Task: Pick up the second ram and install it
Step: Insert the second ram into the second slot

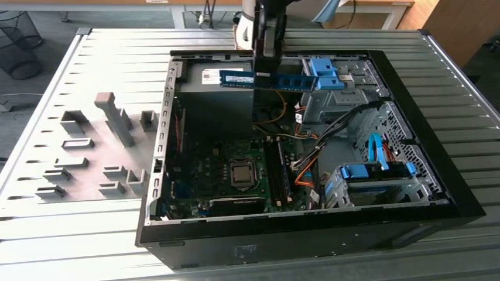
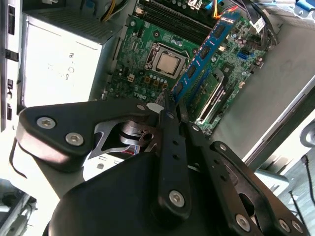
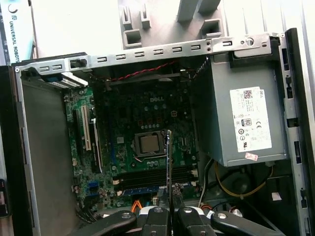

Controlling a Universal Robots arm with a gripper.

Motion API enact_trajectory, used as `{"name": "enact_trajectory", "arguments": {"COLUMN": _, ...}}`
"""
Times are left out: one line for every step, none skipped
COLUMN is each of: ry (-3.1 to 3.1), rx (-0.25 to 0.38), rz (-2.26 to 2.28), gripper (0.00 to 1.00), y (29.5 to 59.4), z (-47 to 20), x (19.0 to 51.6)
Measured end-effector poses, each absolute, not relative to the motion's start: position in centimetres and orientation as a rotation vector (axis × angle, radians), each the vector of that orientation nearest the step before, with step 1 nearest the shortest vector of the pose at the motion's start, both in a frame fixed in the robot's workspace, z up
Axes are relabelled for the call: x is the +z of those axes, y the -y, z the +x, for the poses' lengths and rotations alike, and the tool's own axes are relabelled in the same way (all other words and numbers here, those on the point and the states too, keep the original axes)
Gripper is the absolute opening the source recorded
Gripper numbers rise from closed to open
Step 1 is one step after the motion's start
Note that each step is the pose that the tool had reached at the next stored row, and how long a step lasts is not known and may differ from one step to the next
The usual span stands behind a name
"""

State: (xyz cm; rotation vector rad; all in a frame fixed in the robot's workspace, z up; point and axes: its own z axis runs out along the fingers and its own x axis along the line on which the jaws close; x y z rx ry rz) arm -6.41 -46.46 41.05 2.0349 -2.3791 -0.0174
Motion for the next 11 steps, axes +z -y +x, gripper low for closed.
{"name": "enact_trajectory", "arguments": {"ry": 2.385, "rx": -0.017, "rz": 2.028, "gripper": 0.14, "y": 46.46, "z": -6.41, "x": 41.04}}
{"name": "enact_trajectory", "arguments": {"ry": 2.390, "rx": -0.018, "rz": 2.022, "gripper": 0.14, "y": 46.46, "z": -6.41, "x": 41.03}}
{"name": "enact_trajectory", "arguments": {"ry": 2.395, "rx": -0.018, "rz": 2.016, "gripper": 0.14, "y": 46.46, "z": -6.41, "x": 41.02}}
{"name": "enact_trajectory", "arguments": {"ry": 2.399, "rx": -0.018, "rz": 2.012, "gripper": 0.14, "y": 46.46, "z": -6.41, "x": 41.02}}
{"name": "enact_trajectory", "arguments": {"ry": 2.400, "rx": -0.018, "rz": 2.010, "gripper": 0.14, "y": 46.46, "z": -6.41, "x": 41.02}}
{"name": "enact_trajectory", "arguments": {"ry": 2.401, "rx": -0.018, "rz": 2.009, "gripper": 0.14, "y": 46.46, "z": -6.41, "x": 41.02}}
{"name": "enact_trajectory", "arguments": {"ry": 2.402, "rx": -0.018, "rz": 2.007, "gripper": 0.14, "y": 46.46, "z": -6.41, "x": 41.02}}
{"name": "enact_trajectory", "arguments": {"ry": 2.404, "rx": -0.018, "rz": 2.006, "gripper": 0.14, "y": 46.46, "z": -6.41, "x": 41.02}}
{"name": "enact_trajectory", "arguments": {"ry": 2.405, "rx": -0.018, "rz": 2.005, "gripper": 0.14, "y": 46.46, "z": -6.41, "x": 41.01}}
{"name": "enact_trajectory", "arguments": {"ry": 2.406, "rx": -0.018, "rz": 2.004, "gripper": 0.14, "y": 46.46, "z": -6.41, "x": 41.02}}
{"name": "enact_trajectory", "arguments": {"ry": 2.407, "rx": -0.018, "rz": 2.002, "gripper": 0.14, "y": 46.46, "z": -6.41, "x": 41.01}}
